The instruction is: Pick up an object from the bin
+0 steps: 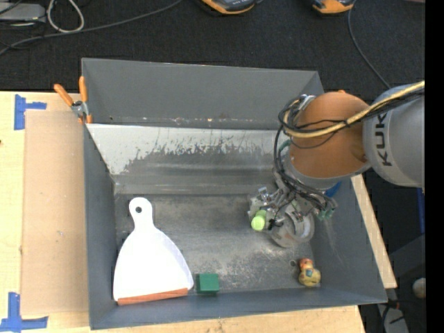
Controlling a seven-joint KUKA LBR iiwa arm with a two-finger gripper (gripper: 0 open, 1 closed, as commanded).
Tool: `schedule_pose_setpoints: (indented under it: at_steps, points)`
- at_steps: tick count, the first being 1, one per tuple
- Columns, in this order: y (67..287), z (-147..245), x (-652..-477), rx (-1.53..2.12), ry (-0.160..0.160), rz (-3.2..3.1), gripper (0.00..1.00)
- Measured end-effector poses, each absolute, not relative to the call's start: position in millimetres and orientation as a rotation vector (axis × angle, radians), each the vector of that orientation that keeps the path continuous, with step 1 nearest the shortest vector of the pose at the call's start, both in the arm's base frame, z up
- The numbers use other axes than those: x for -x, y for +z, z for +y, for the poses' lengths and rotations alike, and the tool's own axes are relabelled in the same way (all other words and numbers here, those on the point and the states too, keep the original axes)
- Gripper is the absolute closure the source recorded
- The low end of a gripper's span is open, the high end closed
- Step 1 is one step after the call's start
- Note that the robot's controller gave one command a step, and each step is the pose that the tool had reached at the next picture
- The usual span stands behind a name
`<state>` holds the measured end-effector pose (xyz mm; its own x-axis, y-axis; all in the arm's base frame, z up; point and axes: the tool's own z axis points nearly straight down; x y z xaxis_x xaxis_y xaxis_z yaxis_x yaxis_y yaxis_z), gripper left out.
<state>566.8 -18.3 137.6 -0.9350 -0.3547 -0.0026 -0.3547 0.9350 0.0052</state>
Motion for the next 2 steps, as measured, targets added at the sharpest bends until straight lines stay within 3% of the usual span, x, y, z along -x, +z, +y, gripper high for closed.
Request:
schedule_pose_setpoints:
  at_steps: [1, 2]
  points:
    - [176, -16, -566.9, 0.553, 0.006, 3.093, 1.0]
    - [174, 30, -526.4, 0.784, 0.006, 3.037, 1.0]
